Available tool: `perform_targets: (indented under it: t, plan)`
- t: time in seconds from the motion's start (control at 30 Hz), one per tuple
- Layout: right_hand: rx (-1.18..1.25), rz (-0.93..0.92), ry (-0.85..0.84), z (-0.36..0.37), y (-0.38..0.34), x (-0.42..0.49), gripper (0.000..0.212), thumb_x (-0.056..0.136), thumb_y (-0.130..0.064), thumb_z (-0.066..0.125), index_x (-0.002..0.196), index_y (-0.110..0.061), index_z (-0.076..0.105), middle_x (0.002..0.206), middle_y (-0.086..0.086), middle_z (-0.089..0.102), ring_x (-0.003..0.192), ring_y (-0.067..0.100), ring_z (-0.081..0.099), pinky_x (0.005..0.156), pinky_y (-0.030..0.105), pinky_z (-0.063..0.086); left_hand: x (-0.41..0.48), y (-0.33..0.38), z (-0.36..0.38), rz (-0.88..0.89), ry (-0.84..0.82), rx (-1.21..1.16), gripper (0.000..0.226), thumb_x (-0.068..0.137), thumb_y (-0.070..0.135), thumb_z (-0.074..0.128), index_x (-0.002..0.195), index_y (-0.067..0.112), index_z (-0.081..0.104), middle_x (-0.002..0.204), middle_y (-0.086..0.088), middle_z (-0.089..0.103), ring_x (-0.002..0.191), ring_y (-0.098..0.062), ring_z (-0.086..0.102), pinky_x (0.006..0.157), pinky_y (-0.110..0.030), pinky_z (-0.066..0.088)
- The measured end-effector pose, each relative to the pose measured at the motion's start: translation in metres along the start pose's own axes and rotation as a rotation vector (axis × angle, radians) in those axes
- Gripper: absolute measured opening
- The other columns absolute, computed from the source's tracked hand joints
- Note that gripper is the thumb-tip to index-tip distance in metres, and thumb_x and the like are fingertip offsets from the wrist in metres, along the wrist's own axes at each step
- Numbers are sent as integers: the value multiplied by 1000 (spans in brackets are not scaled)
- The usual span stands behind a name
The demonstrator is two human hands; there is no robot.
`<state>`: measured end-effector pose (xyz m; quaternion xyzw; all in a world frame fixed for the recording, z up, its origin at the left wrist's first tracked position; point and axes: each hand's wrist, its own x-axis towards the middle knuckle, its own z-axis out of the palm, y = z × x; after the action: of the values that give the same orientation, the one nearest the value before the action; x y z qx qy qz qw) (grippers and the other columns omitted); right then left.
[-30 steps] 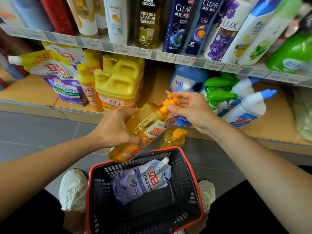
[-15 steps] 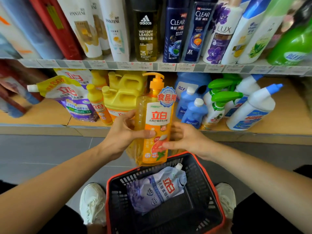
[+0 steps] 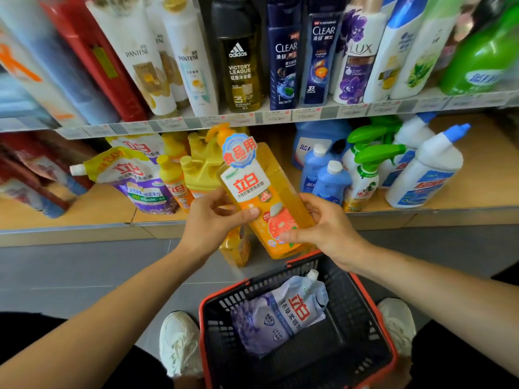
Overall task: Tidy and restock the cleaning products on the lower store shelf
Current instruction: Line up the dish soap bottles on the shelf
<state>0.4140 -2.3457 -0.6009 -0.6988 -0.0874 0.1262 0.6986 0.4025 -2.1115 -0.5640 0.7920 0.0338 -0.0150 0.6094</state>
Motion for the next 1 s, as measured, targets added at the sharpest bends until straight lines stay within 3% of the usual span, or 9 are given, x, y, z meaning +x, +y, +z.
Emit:
perform_targets:
  t: [0.17,0.27,0.33,0.4,0.47,0.6,0.77,0.9,1.0]
  plan:
    - [-48,-59,16,-9,-17,3,52,58,-24,92,106,-32,73,97,-2,77,88,12,73,70,25,57,-7,4,-4,-27,60,351,43,66,61,81,77,19,79,71,4,77,63,-15,73,69,-49,62]
    - [-101,-56,9,-13,-23,6,53,56,-27,92,105,-35,73,97,-3,77,88,14,74,70,26,58,-13,3,-5,173,139,533,38,73,58,82,68,21,78,61,7,72,57,-9,68,62,-43,59]
    - [-158,-44,21,-16,-22,8,56,52,-31,91,104,-37,73,96,-6,77,88,13,74,73,31,60,-13,6,-8,415,155,561,37,74,56,83,81,20,79,73,10,73,66,-5,68,62,-37,58]
    - [-221,-26,41,-16,-22,9,61,49,-34,91,106,-37,71,96,-9,76,88,9,73,77,33,61,-9,11,-11,645,88,669,47,74,56,83,102,18,78,94,6,73,85,-13,66,69,-35,56]
    - [-299,-41,39,-15,-23,9,64,48,-37,92,108,-38,69,100,-9,74,91,6,71,80,33,60,-2,12,-12,740,-17,849,63,72,61,83,119,20,73,116,3,71,103,-21,63,81,-37,51]
    - [-444,-102,-22,-9,-34,4,61,50,-43,90,108,-40,70,103,-9,70,92,6,68,80,33,58,3,7,-8,548,-232,974,86,63,64,87,136,25,63,133,5,65,121,-21,60,99,-42,47]
    - [-530,-173,-123,-3,-45,-3,57,55,-29,96,106,-34,72,102,-11,69,92,6,67,78,25,55,3,3,-4,338,-482,668,92,59,47,96,140,25,58,125,10,68,108,-6,65,93,-31,52]
    - [-542,-212,-171,-5,-53,-4,59,58,-28,96,110,-34,70,104,-21,68,97,1,66,80,13,49,-1,-2,-1,318,-451,573,85,57,48,96,130,21,62,110,10,72,96,-10,69,82,-41,56]
    - [-593,-338,-142,-5,-58,-2,68,63,-28,94,124,-28,65,124,-19,61,118,-5,56,97,9,41,-2,-5,3,265,-356,447,84,56,42,96,129,19,62,112,6,72,100,-14,70,85,-45,56]
